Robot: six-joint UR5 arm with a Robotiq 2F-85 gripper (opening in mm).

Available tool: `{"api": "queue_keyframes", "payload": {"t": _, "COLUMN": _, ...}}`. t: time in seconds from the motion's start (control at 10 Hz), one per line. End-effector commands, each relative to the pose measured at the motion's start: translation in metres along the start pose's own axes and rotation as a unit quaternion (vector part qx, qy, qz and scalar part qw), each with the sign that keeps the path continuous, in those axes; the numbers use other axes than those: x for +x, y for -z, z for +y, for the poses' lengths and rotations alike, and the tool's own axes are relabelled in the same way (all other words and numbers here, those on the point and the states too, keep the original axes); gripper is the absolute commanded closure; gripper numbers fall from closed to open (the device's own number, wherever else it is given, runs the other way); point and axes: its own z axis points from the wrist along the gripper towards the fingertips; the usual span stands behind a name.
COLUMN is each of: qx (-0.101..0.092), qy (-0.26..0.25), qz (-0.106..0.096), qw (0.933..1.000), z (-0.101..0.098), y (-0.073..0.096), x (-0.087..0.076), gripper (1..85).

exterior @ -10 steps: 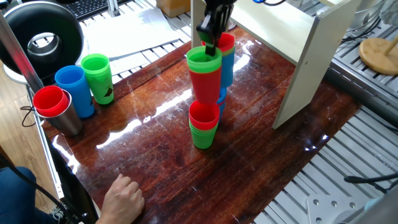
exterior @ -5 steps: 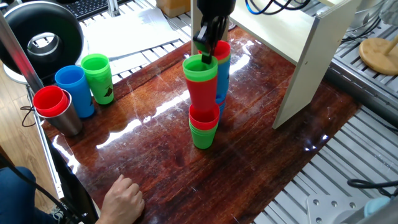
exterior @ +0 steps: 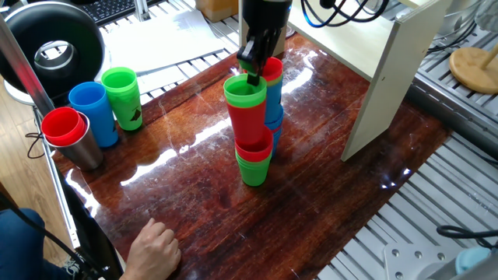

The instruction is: Take the cups off the shelf and stack them together

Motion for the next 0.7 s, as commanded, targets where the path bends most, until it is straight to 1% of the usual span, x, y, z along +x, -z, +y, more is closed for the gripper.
{"api": "queue_keyframes", "payload": {"t": 0.0, "qx": 0.001, "qy": 0.005, "qz": -0.011, "qw": 0.9999, "z": -0.002, "y": -0.008, "x": -0.005, "gripper": 84.0}}
{"api": "queue_keyframes", "payload": {"t": 0.6, "qx": 0.007, "qy": 0.011, "qz": -0.015, "qw": 0.9998, "z": -0.009, "y": -0.024, "x": -0.003, "gripper": 83.3}}
